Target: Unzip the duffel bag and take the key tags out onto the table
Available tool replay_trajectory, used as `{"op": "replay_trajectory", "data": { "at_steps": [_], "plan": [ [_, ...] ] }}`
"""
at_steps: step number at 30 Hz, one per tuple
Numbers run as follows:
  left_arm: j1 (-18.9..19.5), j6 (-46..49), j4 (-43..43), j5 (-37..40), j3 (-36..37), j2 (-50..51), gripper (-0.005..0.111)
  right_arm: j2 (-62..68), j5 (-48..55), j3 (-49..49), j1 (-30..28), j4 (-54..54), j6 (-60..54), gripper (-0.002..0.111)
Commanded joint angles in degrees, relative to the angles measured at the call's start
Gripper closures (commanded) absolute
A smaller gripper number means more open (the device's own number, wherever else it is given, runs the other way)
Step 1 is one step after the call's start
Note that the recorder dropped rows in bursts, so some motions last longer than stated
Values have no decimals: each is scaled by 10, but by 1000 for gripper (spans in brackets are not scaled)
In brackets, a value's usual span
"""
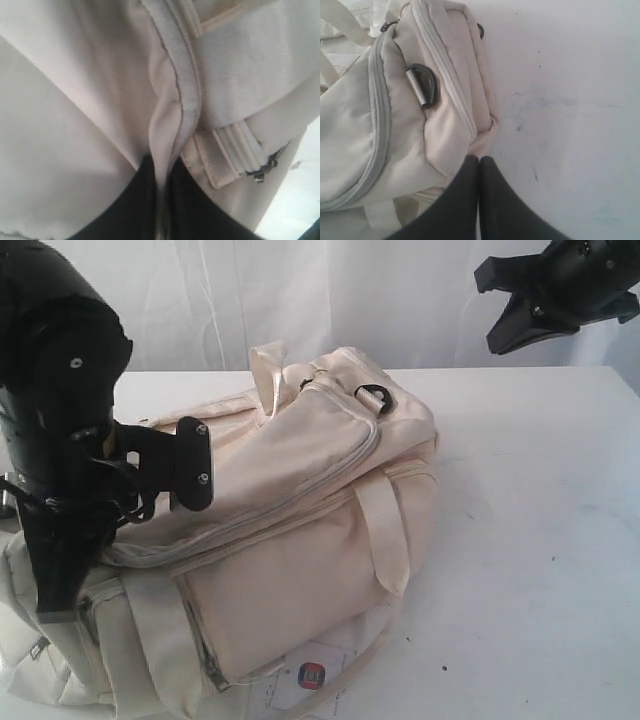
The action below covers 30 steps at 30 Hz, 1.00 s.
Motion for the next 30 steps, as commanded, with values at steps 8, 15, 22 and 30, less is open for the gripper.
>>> {"op": "replay_trajectory", "data": {
  "at_steps": [8, 15, 22, 30],
  "plan": [
    [-1, -88, -104, 43, -93, -20, 49, -3, 2, -4, 0, 22, -22, 108],
    [-1, -93, -60, -21, -165, -38, 47, -3, -13, -4, 7, 27, -22, 108],
    [38, -234, 158, -251, -139, -9, 63, -3, -13, -4, 7, 34, -30, 108],
    [142, -325, 110, -333, -135, 89, 46, -3, -19, -4, 11, 35, -30, 108]
  ]
}}
